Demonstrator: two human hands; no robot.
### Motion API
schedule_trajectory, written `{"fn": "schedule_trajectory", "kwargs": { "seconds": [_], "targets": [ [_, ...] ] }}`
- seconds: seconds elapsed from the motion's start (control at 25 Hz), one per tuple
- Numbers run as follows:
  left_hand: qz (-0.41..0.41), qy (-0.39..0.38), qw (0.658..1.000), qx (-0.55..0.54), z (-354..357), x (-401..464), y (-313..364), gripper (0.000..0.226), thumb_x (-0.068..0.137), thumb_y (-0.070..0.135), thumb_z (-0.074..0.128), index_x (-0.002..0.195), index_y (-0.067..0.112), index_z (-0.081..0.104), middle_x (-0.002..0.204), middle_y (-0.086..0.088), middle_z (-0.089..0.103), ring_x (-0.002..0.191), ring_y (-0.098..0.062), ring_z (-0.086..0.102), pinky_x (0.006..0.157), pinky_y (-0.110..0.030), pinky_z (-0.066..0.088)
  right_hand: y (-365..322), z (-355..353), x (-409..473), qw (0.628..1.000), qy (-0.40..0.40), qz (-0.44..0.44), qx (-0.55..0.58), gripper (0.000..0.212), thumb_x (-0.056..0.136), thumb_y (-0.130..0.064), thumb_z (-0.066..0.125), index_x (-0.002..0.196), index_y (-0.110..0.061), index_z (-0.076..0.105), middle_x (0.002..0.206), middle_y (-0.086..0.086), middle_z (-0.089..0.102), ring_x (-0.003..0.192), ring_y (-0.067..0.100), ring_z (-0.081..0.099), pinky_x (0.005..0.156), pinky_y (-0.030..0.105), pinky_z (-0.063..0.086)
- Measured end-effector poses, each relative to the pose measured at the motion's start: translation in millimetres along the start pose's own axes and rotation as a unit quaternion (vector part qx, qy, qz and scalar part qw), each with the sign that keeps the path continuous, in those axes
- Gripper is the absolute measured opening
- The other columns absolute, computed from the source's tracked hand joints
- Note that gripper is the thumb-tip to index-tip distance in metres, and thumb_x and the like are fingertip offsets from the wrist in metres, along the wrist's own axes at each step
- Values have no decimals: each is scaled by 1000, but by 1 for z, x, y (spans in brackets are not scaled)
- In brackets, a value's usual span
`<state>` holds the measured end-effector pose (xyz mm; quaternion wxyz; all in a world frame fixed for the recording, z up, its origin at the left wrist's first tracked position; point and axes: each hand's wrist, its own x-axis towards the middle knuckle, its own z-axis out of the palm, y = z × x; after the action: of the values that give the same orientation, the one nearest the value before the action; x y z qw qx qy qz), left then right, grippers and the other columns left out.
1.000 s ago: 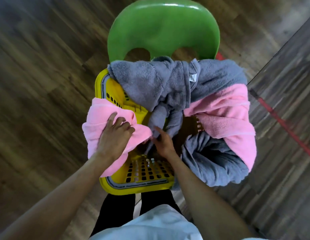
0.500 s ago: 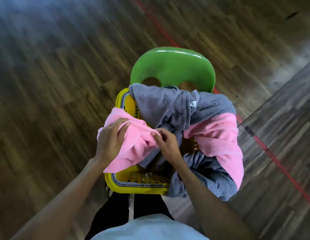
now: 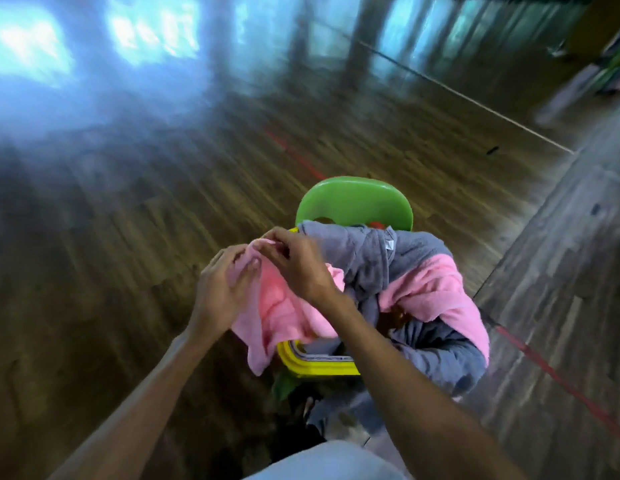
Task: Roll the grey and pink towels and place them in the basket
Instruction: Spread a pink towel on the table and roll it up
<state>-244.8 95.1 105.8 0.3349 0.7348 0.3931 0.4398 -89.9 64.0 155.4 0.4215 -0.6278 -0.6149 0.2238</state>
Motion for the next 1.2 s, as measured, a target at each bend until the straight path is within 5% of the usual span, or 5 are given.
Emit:
{"fn": "schedule_trajectory", "kwargs": {
  "seconds": [0.16,0.48,0.72,0.96,1.2],
  "targets": [
    [-43,107,991,-65,-60,-35,21,32,86,28,68,115,16,61,116,0,60,98,-11,64,76,-28,56,-89,38,-8,998,10,-59,-35,18,92,-30,65,83,-14,69,70,-3,69,65,9,59,64,31,45],
    [21,179,983,-14,-155,-58,68,12,95,16,58,100,14,69,93,5,69,85,-9,65,75,-28,54,-161,41,-34,994,-18,-86,-58,22,85,-33,74,74,-16,67,55,-12,51,56,0,45,56,15,33],
    [56,-85,995,2,-128,-84,84,8,82,26,64,80,22,70,75,10,68,72,-2,61,67,-18,46,-106,-10,-137,1000,-16,18,4,17,87,-34,72,80,-19,69,58,2,55,60,2,42,54,33,33],
    [70,-332,939,-49,1,-138,113,15,79,40,66,72,27,67,63,16,63,56,4,49,59,-17,41,-59,-110,-297,976,131,174,26,10,86,-17,74,76,-20,71,73,0,67,70,4,54,67,26,42],
    [147,-454,878,-30,125,-201,156,17,88,44,51,80,32,59,68,19,63,67,6,59,62,-15,43,-30,-205,-443,924,281,258,13,11,85,-15,74,80,-5,74,72,18,68,69,11,52,64,32,38]
  ]
}}
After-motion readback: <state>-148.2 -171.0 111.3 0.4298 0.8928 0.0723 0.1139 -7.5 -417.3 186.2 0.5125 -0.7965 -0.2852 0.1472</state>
